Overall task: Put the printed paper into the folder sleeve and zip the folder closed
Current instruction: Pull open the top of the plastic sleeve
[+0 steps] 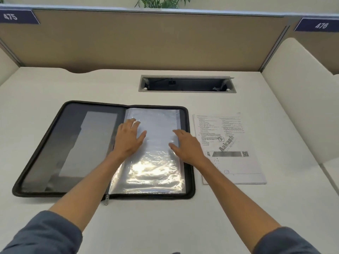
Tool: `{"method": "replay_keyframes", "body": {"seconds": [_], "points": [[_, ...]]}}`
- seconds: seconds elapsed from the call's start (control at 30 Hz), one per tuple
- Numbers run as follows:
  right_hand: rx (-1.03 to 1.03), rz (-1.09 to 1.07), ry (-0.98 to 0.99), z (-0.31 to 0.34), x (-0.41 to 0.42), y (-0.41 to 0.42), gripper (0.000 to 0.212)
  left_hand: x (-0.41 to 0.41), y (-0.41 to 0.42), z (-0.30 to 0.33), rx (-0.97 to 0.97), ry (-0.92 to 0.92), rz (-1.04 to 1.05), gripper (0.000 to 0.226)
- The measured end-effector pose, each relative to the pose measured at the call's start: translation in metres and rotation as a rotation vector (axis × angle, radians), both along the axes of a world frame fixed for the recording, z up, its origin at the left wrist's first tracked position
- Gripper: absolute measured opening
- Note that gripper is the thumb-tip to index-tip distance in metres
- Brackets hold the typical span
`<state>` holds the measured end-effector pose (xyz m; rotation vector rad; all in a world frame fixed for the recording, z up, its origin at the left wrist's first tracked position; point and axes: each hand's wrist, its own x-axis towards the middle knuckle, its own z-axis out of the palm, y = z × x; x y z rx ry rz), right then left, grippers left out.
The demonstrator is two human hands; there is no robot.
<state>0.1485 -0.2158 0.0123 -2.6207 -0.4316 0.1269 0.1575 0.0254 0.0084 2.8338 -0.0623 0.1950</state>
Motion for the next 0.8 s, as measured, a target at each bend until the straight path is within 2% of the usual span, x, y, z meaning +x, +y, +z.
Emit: {"method": "replay_keyframes", "body": {"seconds": [0.27, 0.43, 0.5, 0.63, 0.73, 0.8], "points": [[-0.18, 0.041, -0.002, -0.005, 0.065, 0.021, 0.064, 0.05, -0.005, 0.001, 0.046, 0.125, 0.003, 0.062], [-0.181, 0.004, 0.007, -0.007, 0.079, 0.023, 0.07, 0.06, -0.004, -0.006, 0.115, 0.154, -0.039, 0.053], [-0.144, -0.004, -0.048, -0.006, 0.082, 0.025, 0.071, 0.063, -0.004, -0.008, 0.095, 0.142, -0.032, 0.054], [-0.022, -0.012, -0.074, -0.004, 0.083, 0.03, 0.071, 0.075, -0.006, -0.002, 0.015, 0.132, -0.039, 0.071], [0.145, -0.047, -0.107, -0.005, 0.082, 0.033, 0.069, 0.093, -0.011, 0.006, -0.041, 0.169, -0.087, 0.064], [0.29, -0.086, -0.081, -0.006, 0.082, 0.034, 0.067, 0.106, -0.014, 0.013, -0.16, 0.231, -0.069, 0.058]]}}
